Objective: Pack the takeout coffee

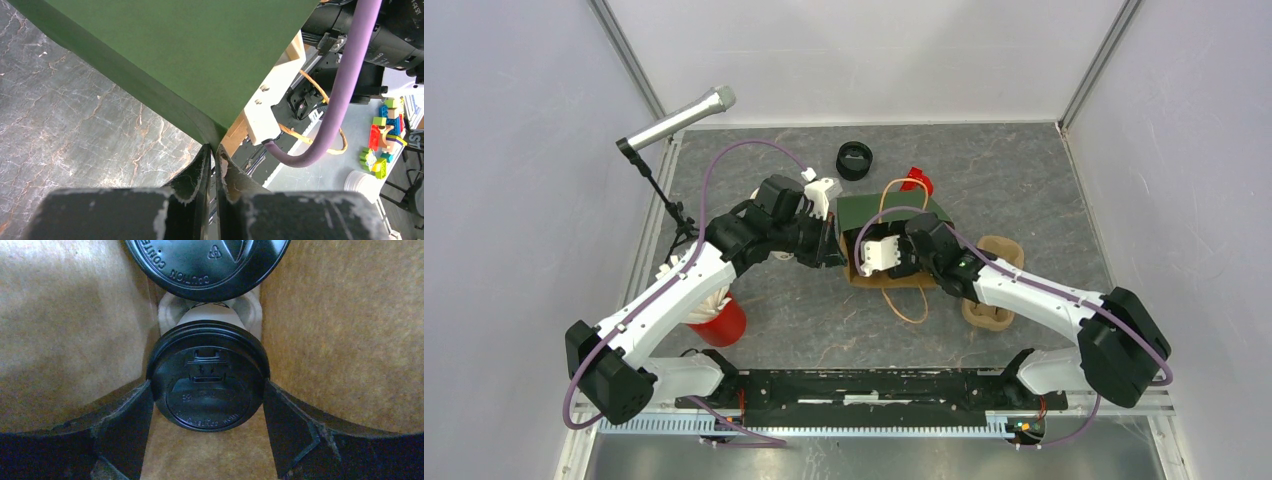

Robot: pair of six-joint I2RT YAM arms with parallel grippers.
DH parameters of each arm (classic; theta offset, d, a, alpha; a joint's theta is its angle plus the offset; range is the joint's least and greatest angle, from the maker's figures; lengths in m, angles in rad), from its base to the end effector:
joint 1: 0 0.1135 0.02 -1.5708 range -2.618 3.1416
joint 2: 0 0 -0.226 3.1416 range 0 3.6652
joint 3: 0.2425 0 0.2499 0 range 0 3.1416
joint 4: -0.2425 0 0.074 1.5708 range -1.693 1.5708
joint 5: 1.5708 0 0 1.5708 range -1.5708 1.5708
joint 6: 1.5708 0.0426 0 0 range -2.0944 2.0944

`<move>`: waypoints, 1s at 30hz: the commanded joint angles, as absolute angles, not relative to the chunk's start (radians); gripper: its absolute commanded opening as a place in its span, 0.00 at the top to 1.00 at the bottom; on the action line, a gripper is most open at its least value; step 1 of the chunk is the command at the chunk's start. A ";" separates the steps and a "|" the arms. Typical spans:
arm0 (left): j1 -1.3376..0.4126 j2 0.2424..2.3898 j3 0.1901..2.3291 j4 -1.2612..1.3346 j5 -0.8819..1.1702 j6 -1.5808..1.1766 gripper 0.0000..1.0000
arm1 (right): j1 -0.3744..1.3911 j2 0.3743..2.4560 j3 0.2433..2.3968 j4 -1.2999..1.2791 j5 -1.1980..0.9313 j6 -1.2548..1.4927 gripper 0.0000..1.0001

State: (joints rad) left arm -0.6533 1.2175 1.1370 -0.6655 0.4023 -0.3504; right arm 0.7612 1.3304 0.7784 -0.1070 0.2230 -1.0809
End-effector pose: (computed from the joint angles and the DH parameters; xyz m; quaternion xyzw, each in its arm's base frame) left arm 0.2055 -0.1783 0.2890 0.2146 0.8753 -0.3494 0.2562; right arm 0.2205 0.1971 0.1861 -0.6808 0.5788 -0.1683 0.4161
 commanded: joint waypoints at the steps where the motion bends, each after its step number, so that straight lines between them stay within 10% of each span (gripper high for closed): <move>1: -0.657 1.207 1.154 -0.635 0.442 -0.383 0.88 | 0.744 1.357 0.763 -0.106 0.211 -1.076 0.58; 23: -0.657 1.230 1.176 -0.647 0.433 -0.386 0.88 | 0.738 1.414 0.781 -0.063 0.206 -1.032 0.59; 30: -0.647 1.221 1.214 -0.747 0.251 -0.379 0.72 | 0.735 1.410 0.776 -0.060 0.208 -1.032 0.59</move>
State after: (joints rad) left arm -0.6529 1.2335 1.1660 -0.7063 0.3466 -0.3511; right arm 0.7460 1.3903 0.7773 -0.0109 0.2260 -1.0744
